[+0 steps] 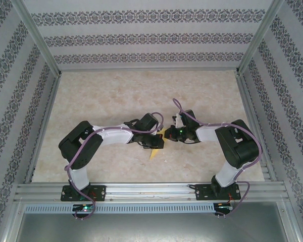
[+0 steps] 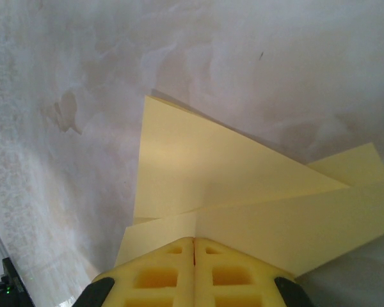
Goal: Fold a paper plane with a square sheet of paper (fold left side to right side)
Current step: Fold the wing for the fifth time at the center of the table.
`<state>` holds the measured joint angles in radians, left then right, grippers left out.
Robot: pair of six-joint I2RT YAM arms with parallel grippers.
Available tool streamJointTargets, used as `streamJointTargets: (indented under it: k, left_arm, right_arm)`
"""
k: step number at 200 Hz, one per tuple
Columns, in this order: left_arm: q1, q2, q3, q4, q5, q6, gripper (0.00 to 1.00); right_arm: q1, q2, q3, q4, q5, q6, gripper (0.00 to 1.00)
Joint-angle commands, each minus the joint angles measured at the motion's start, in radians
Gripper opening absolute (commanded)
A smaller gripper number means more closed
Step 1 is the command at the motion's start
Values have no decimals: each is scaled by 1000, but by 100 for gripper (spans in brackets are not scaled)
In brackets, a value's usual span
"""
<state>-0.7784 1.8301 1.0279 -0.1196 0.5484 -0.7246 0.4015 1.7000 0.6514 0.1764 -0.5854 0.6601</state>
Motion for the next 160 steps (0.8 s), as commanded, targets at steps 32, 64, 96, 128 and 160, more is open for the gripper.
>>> streamJointTargets:
  k: [32, 64, 96, 128, 160]
  left_arm:
    - [16, 27, 16, 4, -12, 31, 5]
    - [16, 32, 1, 5, -19, 28, 5]
    - [16, 40, -14, 12, -10, 24, 5]
    - [16, 40, -33, 22, 0, 19, 5]
    - [16, 41, -58, 47, 21, 3, 5]
  right_arm:
    - [-1, 46, -30, -55, 55, -11, 0]
    - [-1, 53, -27, -63, 56, -13, 0]
    - [-1, 62, -20, -83, 64, -23, 0]
    - [-2, 74, -12, -103, 73, -28, 0]
    - [-3, 90, -6, -113, 77, -30, 0]
